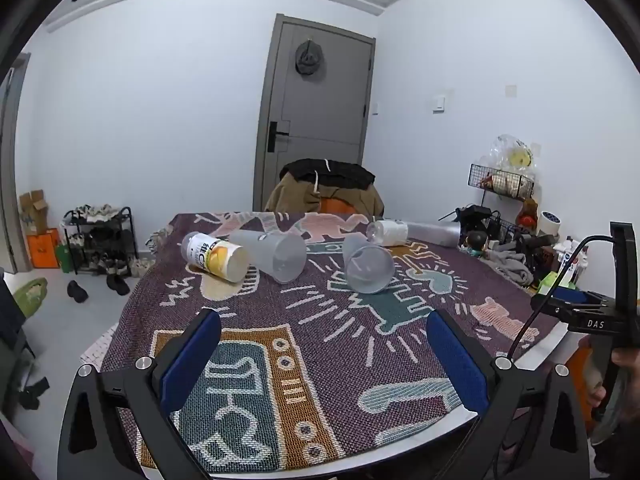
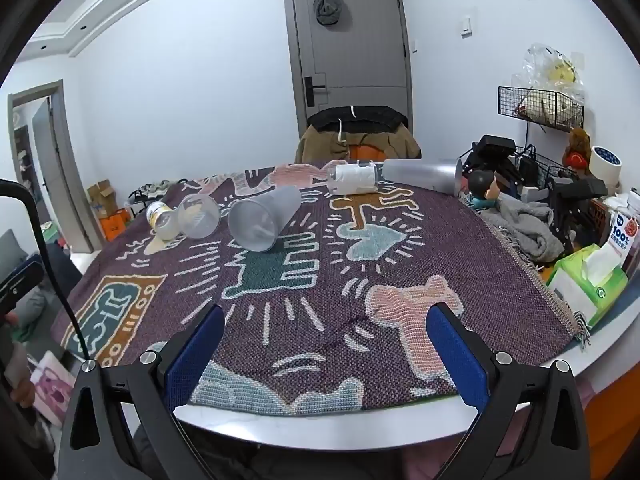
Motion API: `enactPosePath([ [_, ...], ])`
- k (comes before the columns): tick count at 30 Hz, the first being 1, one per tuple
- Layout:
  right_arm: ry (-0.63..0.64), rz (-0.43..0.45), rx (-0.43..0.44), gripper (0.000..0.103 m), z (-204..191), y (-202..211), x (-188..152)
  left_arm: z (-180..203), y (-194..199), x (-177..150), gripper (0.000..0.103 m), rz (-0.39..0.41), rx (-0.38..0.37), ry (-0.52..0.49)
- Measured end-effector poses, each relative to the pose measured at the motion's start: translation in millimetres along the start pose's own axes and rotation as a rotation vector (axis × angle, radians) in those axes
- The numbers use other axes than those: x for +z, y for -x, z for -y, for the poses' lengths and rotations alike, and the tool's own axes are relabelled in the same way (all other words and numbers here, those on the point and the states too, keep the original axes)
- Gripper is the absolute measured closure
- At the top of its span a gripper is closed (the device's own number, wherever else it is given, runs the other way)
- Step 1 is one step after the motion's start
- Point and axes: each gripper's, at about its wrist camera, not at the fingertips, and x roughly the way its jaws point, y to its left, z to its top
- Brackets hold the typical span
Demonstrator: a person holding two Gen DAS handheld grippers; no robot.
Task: Flip cup upside down
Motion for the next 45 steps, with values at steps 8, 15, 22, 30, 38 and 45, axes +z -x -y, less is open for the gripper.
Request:
enactPosePath([
  [8,-0.007,-0.003,0.005,0.001,0.6,0.2,0.4,7.8,6.0,4.7,0.0,0.009,0.001,-0.032],
  [15,-0.001,0.002,0.001,0.001,3.1,2.0,0.9,2.9,4.0,0.6,0.0,0.028,0.001,-0.024],
  [22,-0.003,0.002,0.002,0.001,3.3,1.0,1.3,4.2,3.5,0.3,0.0,0.033,0.009,-0.035],
  [30,-0.002,0.003,0.0,0.001,2.2,1.2,0.6,3.8,3.2,-1.2,0.0,0.041,0.01,-0.033],
  [38,-0.004,-0.003,-0.003,0.001,3.4,-0.8,-0.6,0.6,3.3,-1.4,0.0,0.041,0.008,-0.026],
  [45,0.001,-0.004,-0.007,0.001,4.9,-0.8,-0.5,-0.9,3.8,-2.7,0.0,0.045,0.008,-0.027],
])
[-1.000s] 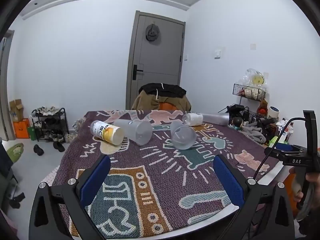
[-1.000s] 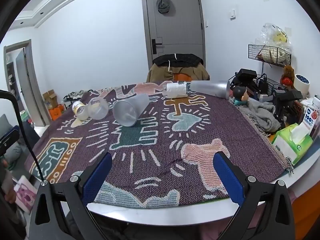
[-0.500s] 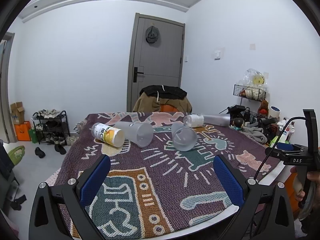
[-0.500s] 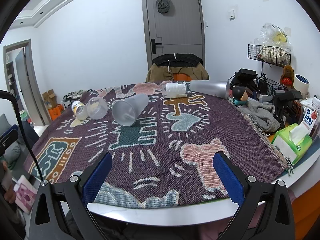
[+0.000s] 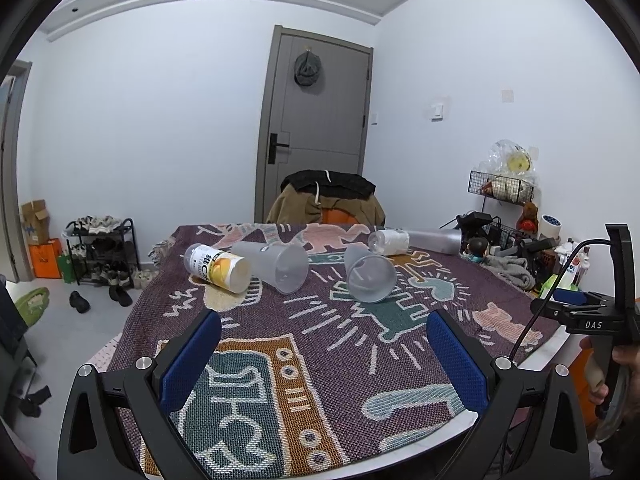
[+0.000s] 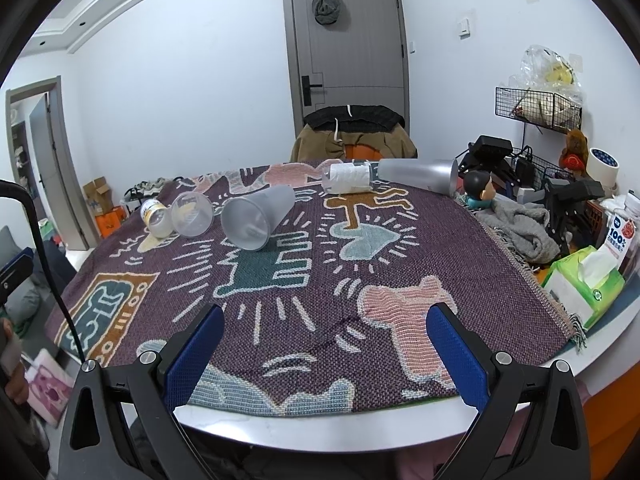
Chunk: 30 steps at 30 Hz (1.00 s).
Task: Flip cup upside down
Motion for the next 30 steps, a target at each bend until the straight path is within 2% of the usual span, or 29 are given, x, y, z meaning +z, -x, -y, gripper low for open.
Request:
enactPosePath([
  [30,0.02,-0.021,-0.002,0.001,-5.5,-7.8,-3.3,0.7,0.3,-1.5,0.0,0.0,0.004,-0.001],
])
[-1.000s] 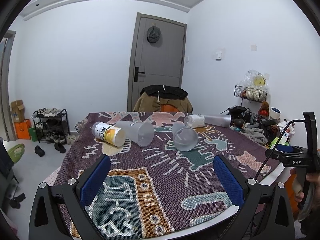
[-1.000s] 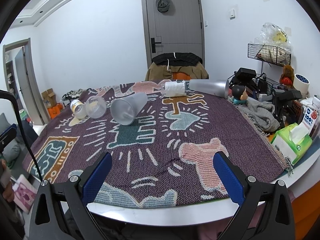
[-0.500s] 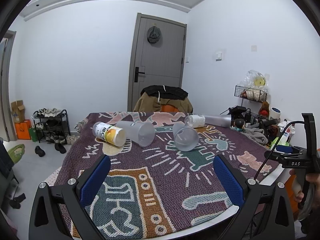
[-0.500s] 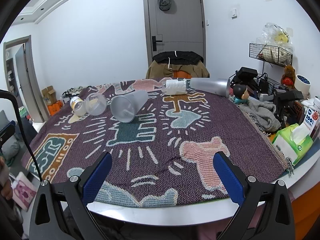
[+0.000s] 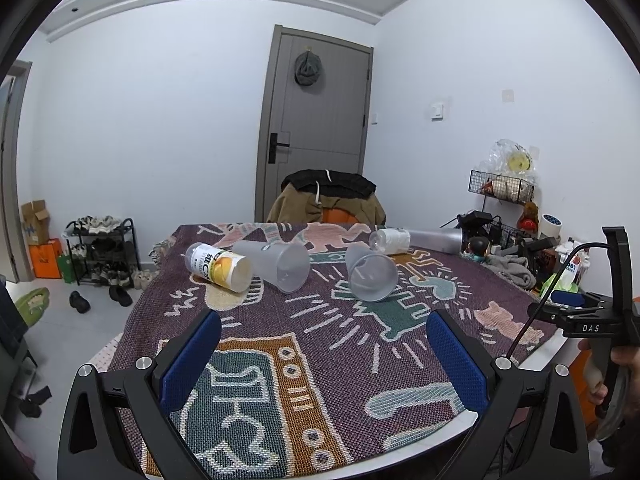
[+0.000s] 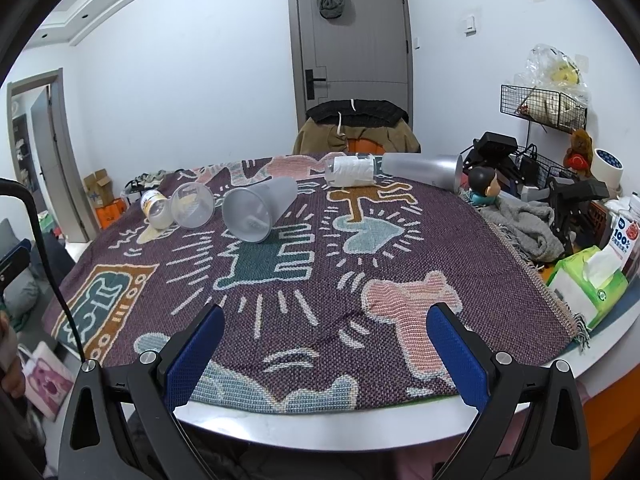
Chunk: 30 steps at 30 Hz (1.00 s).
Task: Flip cup upside down
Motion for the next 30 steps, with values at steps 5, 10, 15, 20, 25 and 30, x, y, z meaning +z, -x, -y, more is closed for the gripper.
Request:
enactPosePath([
  [5,0.007,-0.008,-0.001,0.001,-1.5,-2.3,-0.2,-0.4,-1.1,-1.1,0.0,-0.003,0.002,0.001],
  [10,0.015,-0.015,0.0,0.001,-3.0,-3.2,-0.7,-1.5,-1.8,-1.5,0.0,-0.009,0.0,0.002],
  [15,0.03,-0.017,-0.008,0.001,-5.1,-3.8,3.1,-6.1,-3.2,-1.5,0.0,-0.014,0.0,0.011],
  [20,0.045,-0.012,-0.013,0.001,-8.4,-4.5,11.2,-10.5,-5.5,-2.6,0.0,-0.023,-0.002,0.022],
  [25,0.049,-0.002,-0.016,0.001,-9.4,-3.3,17.3,-11.2,-8.6,-1.4,0.0,-0.033,-0.005,0.012],
  [30,0.028,0.014,-0.021,0.001,-2.1,-0.6,22.8,-9.4,-16.9,8.8,0.0,-0.04,-0.005,-0.017],
])
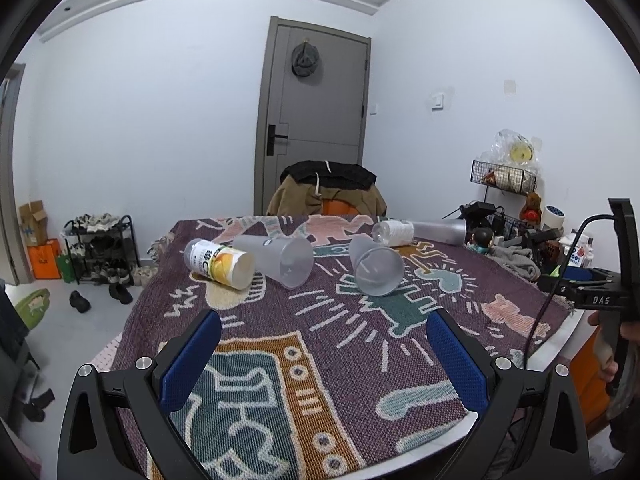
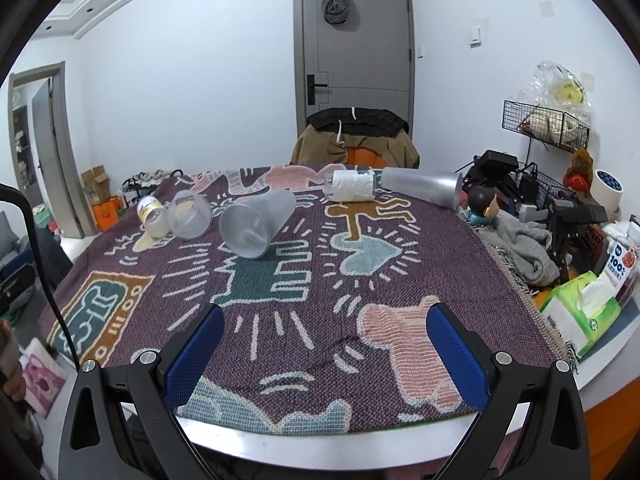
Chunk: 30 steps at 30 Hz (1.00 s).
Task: Flip cup upside down
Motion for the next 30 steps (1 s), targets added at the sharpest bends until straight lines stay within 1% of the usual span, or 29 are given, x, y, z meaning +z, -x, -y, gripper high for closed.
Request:
enactPosePath([
  [9,-0.05,0.038,-0.001,0.001,13.2,5.4,12.7,9.2,-21.7,24.7,0.0,-0.018,-0.014,-0.038],
  [13,-0.051,0.049,-0.01,0.001,11.5,3.7,26.0,12.3,-30.3,32.6,0.0,-0.021,-0.023,-0.041],
  [16,-0.017,0.059,-0.049,0.001,8.8,-3.0,41.7,13.9,-37.0,38.3,0.0,-0.019,-0.035,-0.032],
  [18,-0.01,0.035,-0.047,0.001,7.6,-13.3,55.1,14.9,-42.5,41.7,0.0,-0.016,-0.04,-0.026],
  [19,-0.008,0.036,-0.045,0.001,8.8,-15.7,60.3,15.3,-45.6,43.6,0.0,-0.015,-0.042,-0.024],
  [22,0.004,0.056,-0.074,0.001,6.2,-21.3,79.5,17.3,-54.4,48.2,0.0,-0.013,-0.05,-0.017],
  [26,0.021,0.103,-0.088,0.001,6.3,-24.5,107.2,18.6,-64.0,55.2,0.0,-0.007,-0.057,-0.009],
  [30,0.065,0.115,-0.127,0.001,10.6,-33.4,133.9,18.2,-70.6,61.4,0.0,0.01,-0.059,0.002],
])
